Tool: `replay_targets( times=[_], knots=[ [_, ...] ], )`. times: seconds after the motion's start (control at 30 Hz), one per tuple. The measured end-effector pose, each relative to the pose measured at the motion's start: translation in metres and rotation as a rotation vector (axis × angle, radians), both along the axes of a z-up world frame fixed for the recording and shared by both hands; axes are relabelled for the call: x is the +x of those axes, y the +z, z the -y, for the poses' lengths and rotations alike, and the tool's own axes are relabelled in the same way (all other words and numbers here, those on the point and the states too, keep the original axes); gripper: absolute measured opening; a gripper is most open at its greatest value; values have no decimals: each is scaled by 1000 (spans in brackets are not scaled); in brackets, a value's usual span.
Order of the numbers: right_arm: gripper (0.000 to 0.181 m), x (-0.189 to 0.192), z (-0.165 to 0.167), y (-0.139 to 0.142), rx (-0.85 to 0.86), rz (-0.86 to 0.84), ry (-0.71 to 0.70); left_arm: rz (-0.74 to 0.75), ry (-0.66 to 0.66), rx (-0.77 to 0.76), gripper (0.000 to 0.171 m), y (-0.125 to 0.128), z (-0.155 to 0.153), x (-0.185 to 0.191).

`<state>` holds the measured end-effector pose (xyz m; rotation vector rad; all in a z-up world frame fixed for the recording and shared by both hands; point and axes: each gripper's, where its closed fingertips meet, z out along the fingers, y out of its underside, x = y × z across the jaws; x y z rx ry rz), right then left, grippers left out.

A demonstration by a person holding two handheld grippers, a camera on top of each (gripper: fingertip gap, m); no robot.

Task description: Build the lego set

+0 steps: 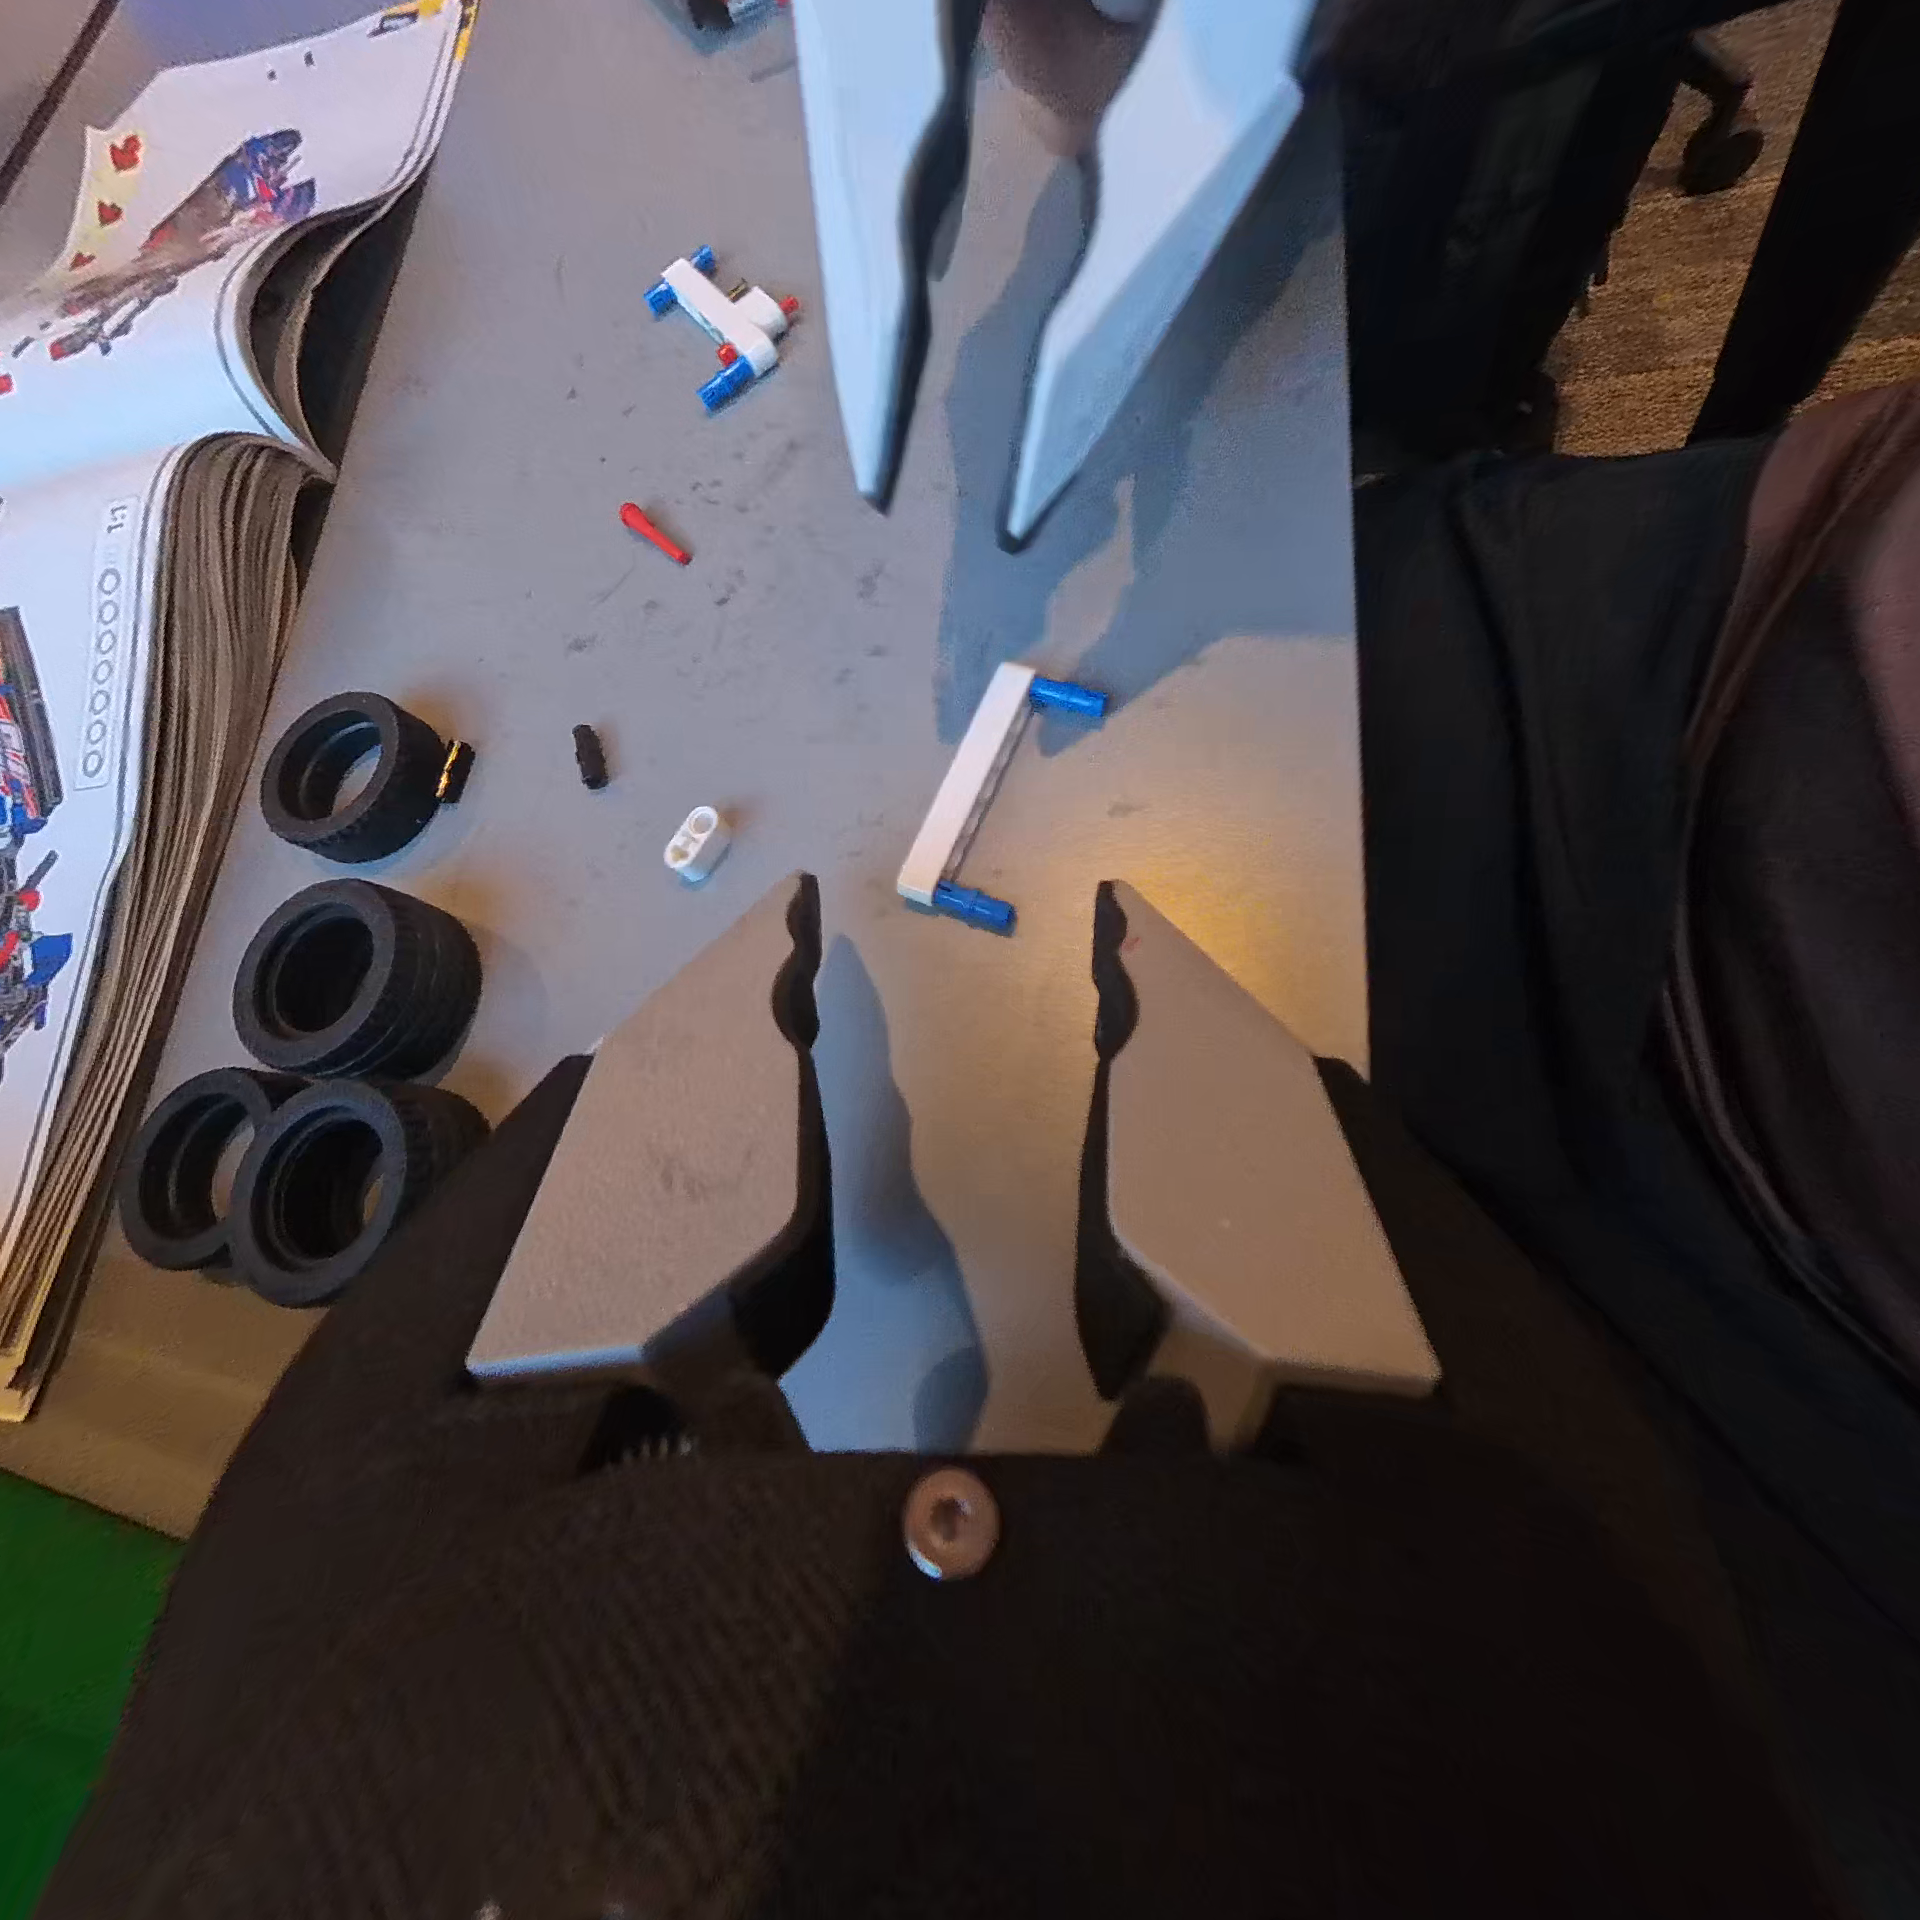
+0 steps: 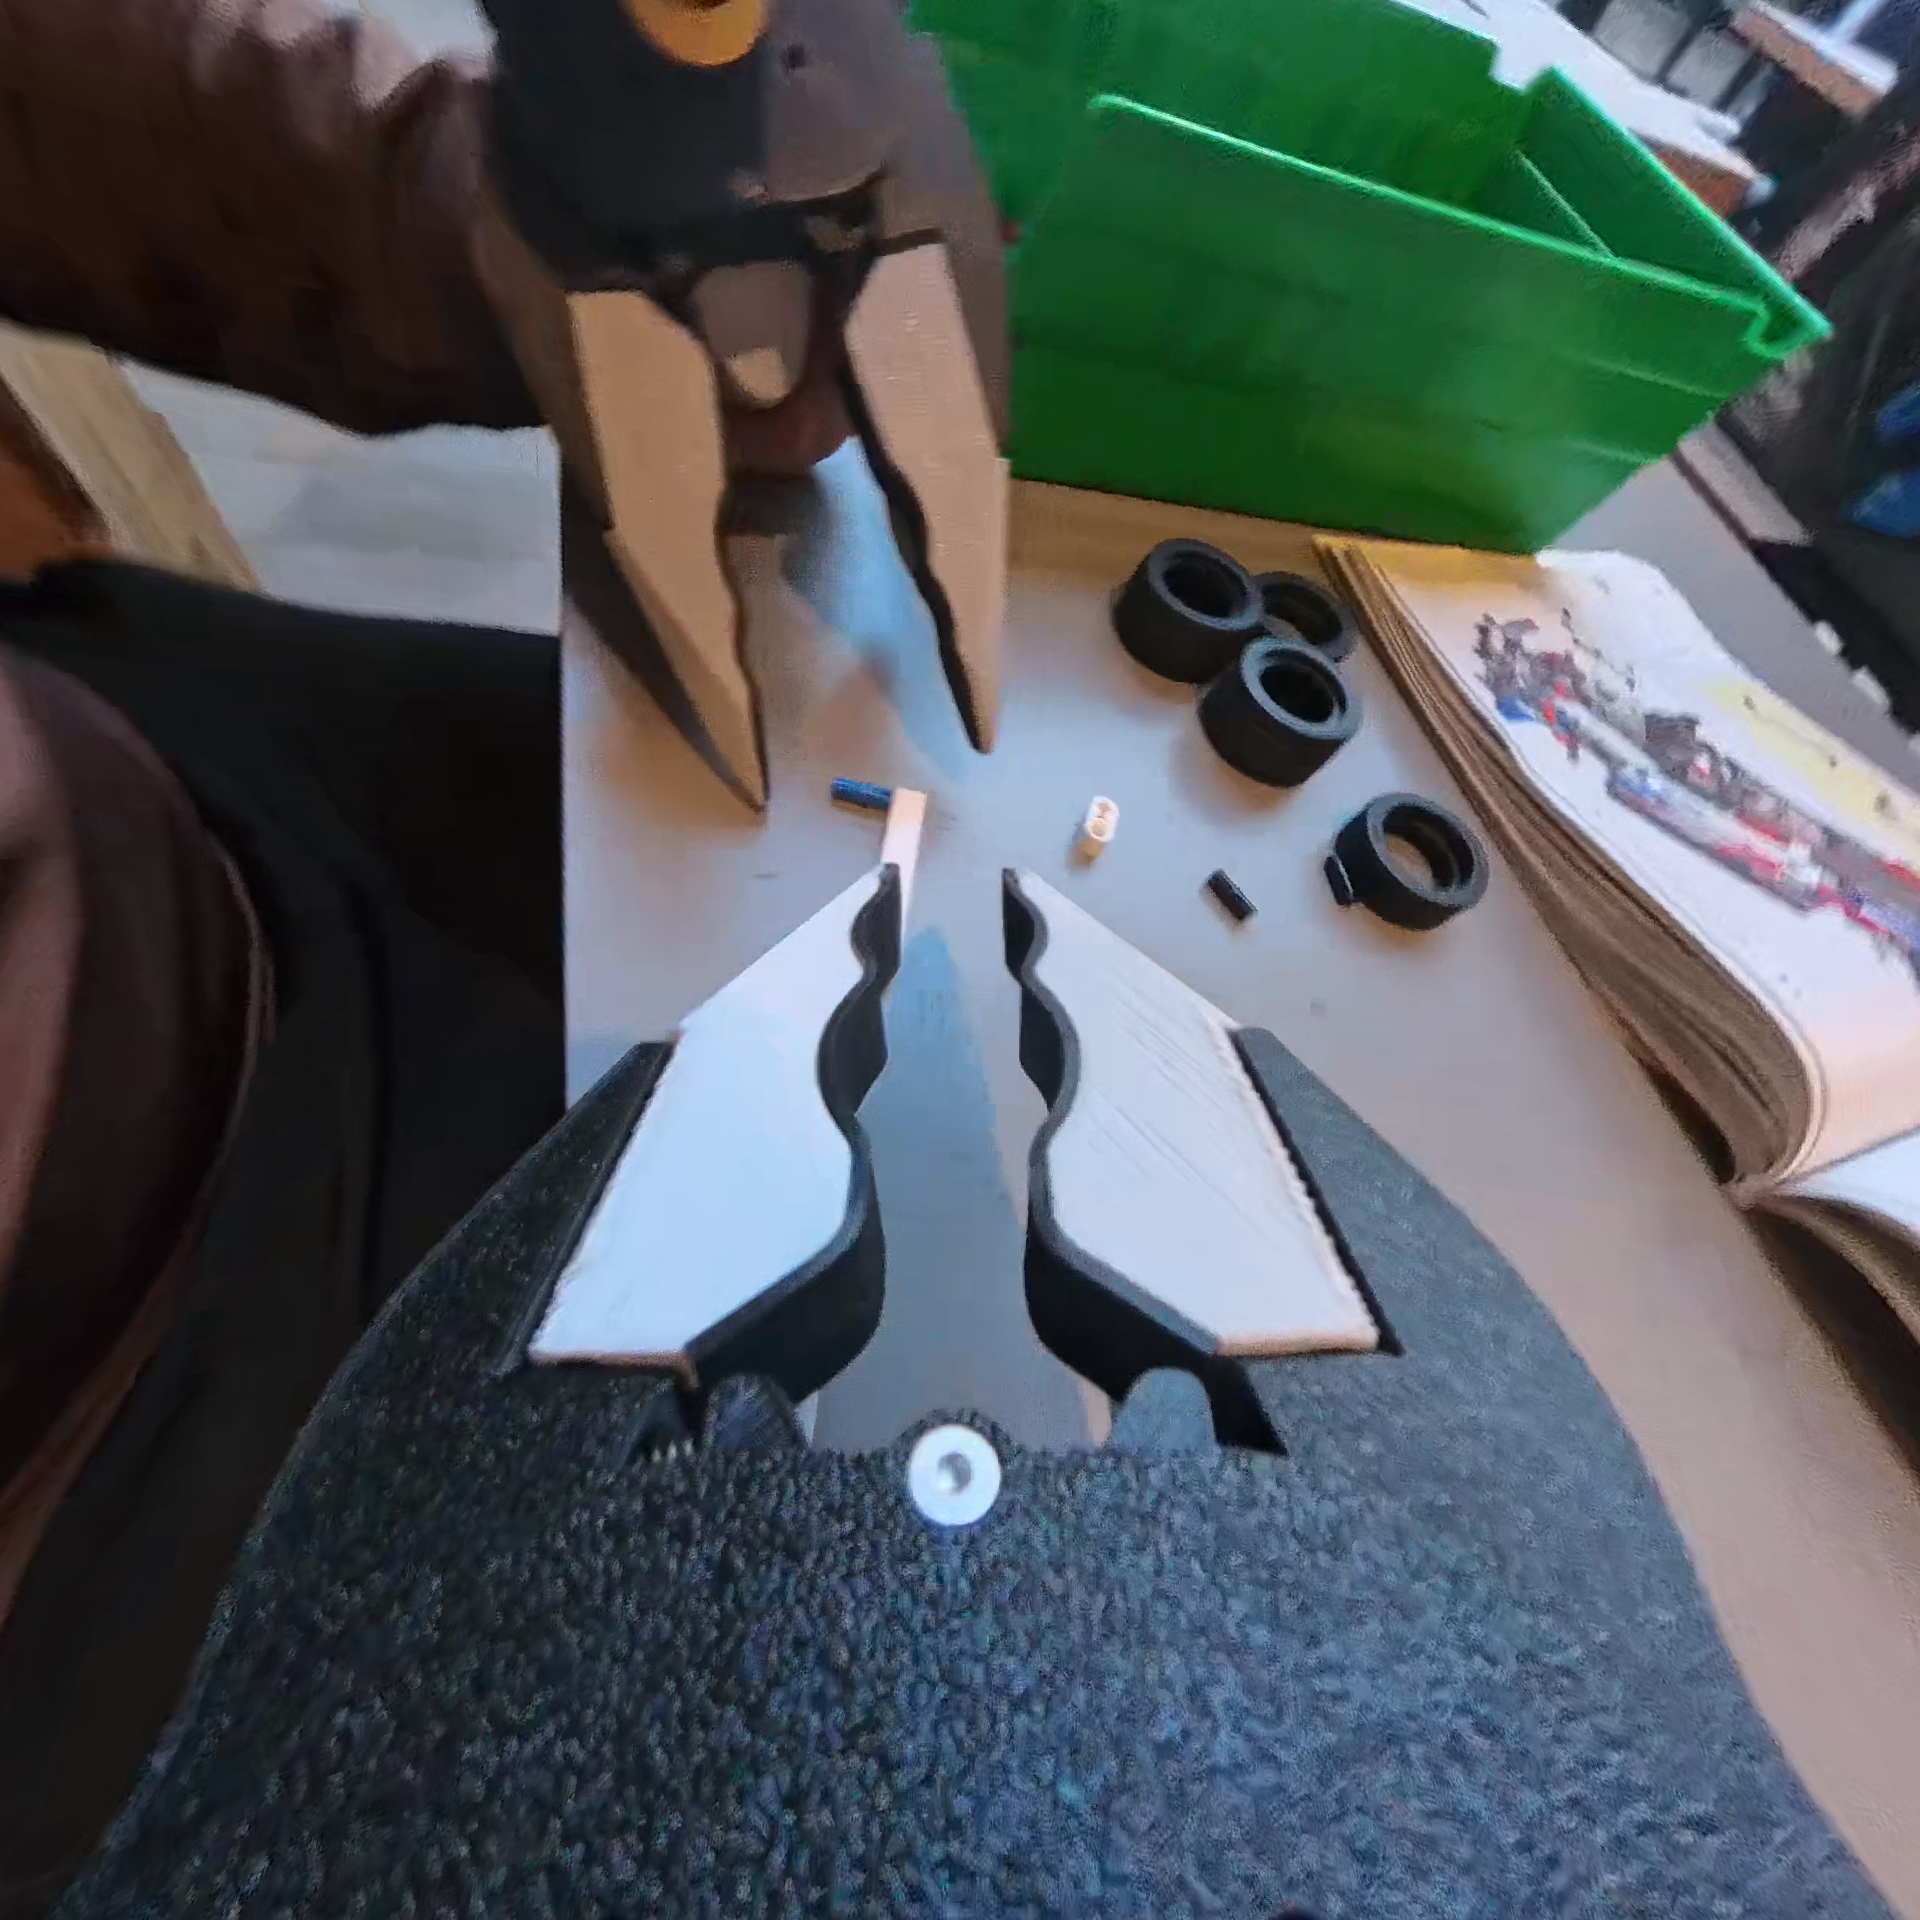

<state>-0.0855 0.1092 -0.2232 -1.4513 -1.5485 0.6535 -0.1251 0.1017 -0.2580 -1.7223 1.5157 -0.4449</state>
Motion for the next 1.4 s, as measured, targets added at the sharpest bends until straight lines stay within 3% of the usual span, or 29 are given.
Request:
replay_targets(
  times=[0.23, 0.5, 0.73, 0.93, 1.17, 1.4],
  knots=[
    [20, 14, -44, 6, -218, -105, -197, 56, 61, -49, 48, 6, -9, -3],
    [15, 16, -84, -9, -65, 21, -381, 83, 228, -13, 41, 12, -37, -18],
    [1, -3, -114, -14, -107, 120, -409, 107, 262, -12, 39, 15, -43, -21],
    [14, -22, -135, -32, -278, 156, -476, 91, 263, 8, 38, 14, -42, -22],
    [18, -31, -139, -43, -277, 200, -517, 103, 251, -16, 36, 14, -41, -21],
    [10, -40, -132, -44, -230, 209, -455, 91, 242, -21, 36, 12, -40, -20]
  ],
)
